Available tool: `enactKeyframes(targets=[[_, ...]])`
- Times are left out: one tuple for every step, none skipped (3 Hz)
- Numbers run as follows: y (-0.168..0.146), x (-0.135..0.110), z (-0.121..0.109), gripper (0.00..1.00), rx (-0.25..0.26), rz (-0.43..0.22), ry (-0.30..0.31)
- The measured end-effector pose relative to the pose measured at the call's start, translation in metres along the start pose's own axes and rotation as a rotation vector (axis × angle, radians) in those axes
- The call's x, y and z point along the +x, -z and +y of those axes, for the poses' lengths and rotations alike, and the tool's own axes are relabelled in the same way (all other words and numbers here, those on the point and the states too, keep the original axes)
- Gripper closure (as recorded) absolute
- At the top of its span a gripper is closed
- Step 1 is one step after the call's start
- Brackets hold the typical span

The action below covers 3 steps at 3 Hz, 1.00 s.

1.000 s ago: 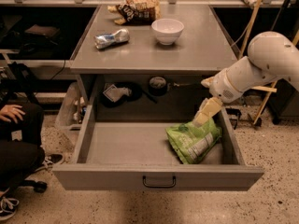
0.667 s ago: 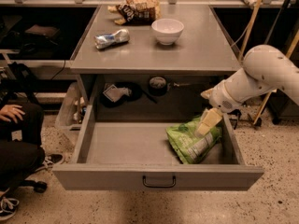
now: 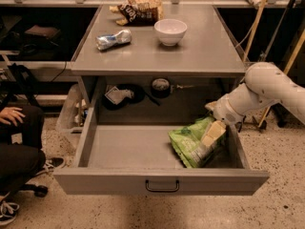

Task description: Pick green rice chip bag from top drawer and place on counter

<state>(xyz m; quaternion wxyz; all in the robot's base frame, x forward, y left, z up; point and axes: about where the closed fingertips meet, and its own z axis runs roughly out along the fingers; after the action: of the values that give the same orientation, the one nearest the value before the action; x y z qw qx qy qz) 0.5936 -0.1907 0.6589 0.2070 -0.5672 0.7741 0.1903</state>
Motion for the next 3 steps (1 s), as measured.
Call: enactKeyframes(targets=[[-0.023, -0.005, 0.012, 0.0, 0.025, 0.053, -0.003], [-0.037, 0.005, 0.023, 0.0, 0.001, 0.068, -0.014], [-0.037, 0.005, 0.022, 0.19, 0.002, 0.067, -0.013]])
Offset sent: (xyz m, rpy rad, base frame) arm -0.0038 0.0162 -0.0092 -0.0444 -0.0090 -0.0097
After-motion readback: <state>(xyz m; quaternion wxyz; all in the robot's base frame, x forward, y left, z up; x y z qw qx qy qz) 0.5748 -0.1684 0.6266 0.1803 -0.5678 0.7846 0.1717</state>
